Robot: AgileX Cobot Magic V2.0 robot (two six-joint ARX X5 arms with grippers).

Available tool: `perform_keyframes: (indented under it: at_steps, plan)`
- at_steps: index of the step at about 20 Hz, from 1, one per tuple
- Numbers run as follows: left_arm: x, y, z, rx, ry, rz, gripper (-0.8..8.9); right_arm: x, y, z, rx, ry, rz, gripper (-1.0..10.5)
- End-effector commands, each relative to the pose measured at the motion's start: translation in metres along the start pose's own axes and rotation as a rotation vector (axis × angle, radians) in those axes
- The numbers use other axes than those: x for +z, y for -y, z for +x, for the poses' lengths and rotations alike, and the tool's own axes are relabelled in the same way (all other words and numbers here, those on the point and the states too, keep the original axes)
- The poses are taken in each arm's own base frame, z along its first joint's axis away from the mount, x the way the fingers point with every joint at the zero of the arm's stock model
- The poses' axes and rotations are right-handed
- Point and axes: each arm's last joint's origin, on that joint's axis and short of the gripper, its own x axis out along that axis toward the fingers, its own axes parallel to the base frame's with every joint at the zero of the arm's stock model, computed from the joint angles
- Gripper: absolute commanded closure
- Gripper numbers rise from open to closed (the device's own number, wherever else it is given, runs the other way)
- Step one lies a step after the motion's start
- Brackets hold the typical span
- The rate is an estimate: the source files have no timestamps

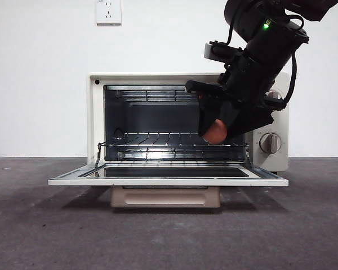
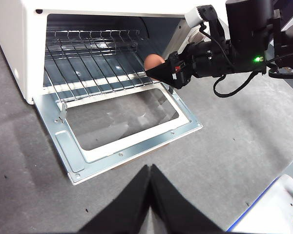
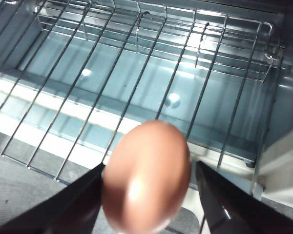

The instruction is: Eggoven

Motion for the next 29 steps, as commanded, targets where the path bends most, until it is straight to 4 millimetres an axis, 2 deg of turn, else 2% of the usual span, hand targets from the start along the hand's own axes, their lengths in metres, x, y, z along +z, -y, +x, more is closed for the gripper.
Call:
perform_keyframes:
  at_steps: [1,8,10,14,18,22,26,29]
  plan:
    - [0.003,0.000,0.000,-0.005,0.010,0.005,8.07,0.009,-0.004,-0.005,0.011,0.036,0.007,6.5]
    - [0.003,0.000,0.000,-0.006,0.011,0.006,8.07,0.019,-0.007,-0.034,0.022,0.079,0.008,6.5]
    - [0.004,0.000,0.001,-0.006,0.014,0.008,8.07,0.022,-0.008,-0.050,0.026,0.085,0.007,6.5]
    - [0.011,-0.011,0.016,0.007,-0.002,0.000,8.07,0.031,-0.013,-0.101,0.105,0.158,-0.002,6.5]
    - [0.018,-0.037,0.051,0.030,-0.043,-0.058,8.07,0.026,-0.016,-0.169,0.158,0.220,-0.038,6.5]
    - [0.011,-0.077,0.096,0.063,-0.125,-0.154,8.07,0.008,-0.010,-0.231,0.166,0.268,-0.055,6.5]
    - [-0.002,-0.110,0.139,0.058,-0.214,-0.234,8.07,-0.008,-0.005,-0.272,0.178,0.344,-0.065,6.5]
    - [-0.014,-0.128,0.164,0.050,-0.252,-0.277,8.07,-0.016,-0.003,-0.289,0.186,0.374,-0.066,6.5]
